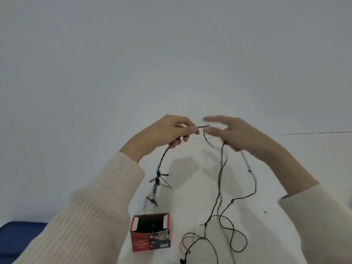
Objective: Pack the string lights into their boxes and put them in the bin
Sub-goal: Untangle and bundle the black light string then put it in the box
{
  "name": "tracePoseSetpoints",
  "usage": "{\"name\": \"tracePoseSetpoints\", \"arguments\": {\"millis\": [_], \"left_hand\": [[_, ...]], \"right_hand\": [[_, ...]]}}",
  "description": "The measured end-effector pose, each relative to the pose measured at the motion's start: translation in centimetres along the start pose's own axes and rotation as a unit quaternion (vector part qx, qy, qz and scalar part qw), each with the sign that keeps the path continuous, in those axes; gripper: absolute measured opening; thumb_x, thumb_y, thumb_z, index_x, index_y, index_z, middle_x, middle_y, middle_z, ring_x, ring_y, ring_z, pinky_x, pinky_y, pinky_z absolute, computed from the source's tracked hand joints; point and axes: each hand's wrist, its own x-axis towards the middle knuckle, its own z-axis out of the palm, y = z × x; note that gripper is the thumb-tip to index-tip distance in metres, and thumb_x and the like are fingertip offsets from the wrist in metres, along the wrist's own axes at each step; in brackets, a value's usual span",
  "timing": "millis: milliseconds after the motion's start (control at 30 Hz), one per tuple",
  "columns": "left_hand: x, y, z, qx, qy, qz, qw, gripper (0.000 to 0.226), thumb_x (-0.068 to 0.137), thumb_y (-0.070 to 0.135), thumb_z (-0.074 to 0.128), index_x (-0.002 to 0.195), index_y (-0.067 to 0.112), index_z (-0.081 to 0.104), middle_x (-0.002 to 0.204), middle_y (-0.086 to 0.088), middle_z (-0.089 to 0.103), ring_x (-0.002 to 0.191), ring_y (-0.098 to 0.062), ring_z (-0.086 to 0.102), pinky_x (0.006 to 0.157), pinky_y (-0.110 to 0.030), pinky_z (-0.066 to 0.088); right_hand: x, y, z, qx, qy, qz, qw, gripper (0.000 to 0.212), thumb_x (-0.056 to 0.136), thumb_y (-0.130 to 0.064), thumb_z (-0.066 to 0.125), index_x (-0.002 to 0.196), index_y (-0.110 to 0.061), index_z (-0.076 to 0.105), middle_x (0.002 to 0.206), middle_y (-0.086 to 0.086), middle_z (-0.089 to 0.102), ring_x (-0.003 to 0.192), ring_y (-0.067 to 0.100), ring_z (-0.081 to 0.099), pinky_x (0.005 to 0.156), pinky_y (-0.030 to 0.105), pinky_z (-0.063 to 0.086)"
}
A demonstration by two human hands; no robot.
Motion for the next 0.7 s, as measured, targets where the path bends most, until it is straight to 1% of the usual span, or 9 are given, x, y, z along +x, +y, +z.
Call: {"name": "tracePoseSetpoints", "arguments": {"millis": [67, 133, 200, 333, 433, 500, 567, 633, 700], "left_hand": [[0.5, 0.7, 0.2, -0.004, 0.020, 0.018, 1.000, 0.014, 0.089, 0.028, 0.060, 0.083, 0.019, 0.068, 0.062, 0.004, 0.052, 0.046, -0.008, 0.037, 0.046, -0.018, 0.033], [0.3, 0.3, -0.4, -0.019, 0.033, 0.010, 0.999, 0.017, 0.086, 0.030, 0.064, 0.088, 0.014, 0.068, 0.060, 0.005, 0.052, 0.045, -0.008, 0.036, 0.045, -0.016, 0.033], [-0.5, -1.1, -1.3, -0.035, 0.008, -0.013, 0.999, 0.021, 0.086, 0.028, 0.064, 0.092, 0.008, 0.069, 0.059, 0.005, 0.051, 0.047, -0.008, 0.038, 0.048, -0.014, 0.036], [-1.3, -3.8, -1.7, 0.002, -0.065, -0.054, 0.996, 0.016, 0.088, 0.022, 0.062, 0.091, 0.008, 0.069, 0.065, 0.001, 0.057, 0.057, -0.010, 0.050, 0.062, -0.018, 0.045], [-1.4, -5.0, -1.4, 0.054, -0.115, -0.110, 0.986, 0.022, 0.089, 0.029, 0.060, 0.085, 0.010, 0.068, 0.065, 0.000, 0.059, 0.062, -0.010, 0.058, 0.068, -0.020, 0.049], [-1.5, -5.6, -1.2, -0.025, -0.117, -0.147, 0.982, 0.026, 0.093, 0.031, 0.054, 0.082, 0.010, 0.064, 0.057, 0.003, 0.051, 0.055, -0.012, 0.055, 0.065, -0.022, 0.051], [-1.2, -6.0, -1.1, -0.144, -0.058, -0.186, 0.970, 0.026, 0.095, 0.030, 0.051, 0.078, 0.011, 0.058, 0.052, 0.004, 0.041, 0.046, -0.010, 0.045, 0.053, -0.021, 0.049], [-0.7, -6.2, -1.3, -0.316, 0.030, -0.214, 0.924, 0.027, 0.095, 0.027, 0.049, 0.072, 0.014, 0.050, 0.050, 0.004, 0.040, 0.041, -0.007, 0.038, 0.040, -0.015, 0.040], [-0.1, -6.2, -1.5, -0.439, 0.083, -0.199, 0.872, 0.028, 0.095, 0.024, 0.048, 0.070, 0.013, 0.047, 0.055, 0.001, 0.048, 0.045, -0.009, 0.045, 0.037, -0.014, 0.040]], "right_hand": [[0.3, -0.4, 1.0, 0.038, -0.047, -0.027, 0.998, 0.026, 0.088, -0.042, 0.060, 0.079, -0.020, 0.070, 0.050, -0.005, 0.031, 0.041, 0.007, 0.026, 0.043, 0.018, 0.022], [0.8, -0.1, 0.1, 0.135, 0.004, -0.019, 0.991, 0.035, 0.091, -0.032, 0.059, 0.062, -0.013, 0.060, 0.055, -0.001, 0.025, 0.042, 0.009, 0.020, 0.040, 0.018, 0.015], [1.1, 0.6, -1.7, 0.221, 0.059, 0.005, 0.973, 0.036, 0.093, -0.027, 0.057, 0.060, -0.014, 0.053, 0.052, -0.006, 0.025, 0.040, 0.007, 0.017, 0.041, 0.019, 0.010], [1.2, 2.1, -2.5, 0.169, 0.058, 0.014, 0.984, 0.035, 0.093, -0.027, 0.057, 0.062, -0.011, 0.052, 0.049, -0.008, 0.025, 0.040, 0.008, 0.018, 0.038, 0.016, 0.015], [1.8, 3.0, -2.5, 0.191, 0.110, 0.038, 0.975, 0.035, 0.093, -0.027, 0.057, 0.062, -0.012, 0.051, 0.048, -0.007, 0.027, 0.038, 0.008, 0.019, 0.037, 0.016, 0.016], [2.0, 3.7, -2.7, 0.135, 0.128, 0.058, 0.981, 0.034, 0.092, -0.029, 0.059, 0.062, -0.011, 0.057, 0.053, -0.002, 0.027, 0.042, 0.011, 0.023, 0.038, 0.017, 0.018], [2.1, 4.4, -2.5, 0.051, 0.108, 0.091, 0.989, 0.026, 0.090, -0.032, 0.061, 0.071, -0.014, 0.065, 0.056, 0.000, 0.032, 0.049, 0.013, 0.030, 0.043, 0.020, 0.021], [2.1, 4.6, -2.1, 0.007, 0.069, 0.137, 0.988, 0.014, 0.087, -0.032, 0.066, 0.092, -0.019, 0.066, 0.063, 0.002, 0.044, 0.055, 0.013, 0.038, 0.048, 0.022, 0.026], [2.1, 4.4, -2.2, 0.018, 0.038, 0.158, 0.987, 0.025, 0.088, -0.021, 0.065, 0.112, -0.021, 0.058, 0.068, 0.005, 0.056, 0.055, 0.014, 0.039, 0.049, 0.022, 0.032]]}}
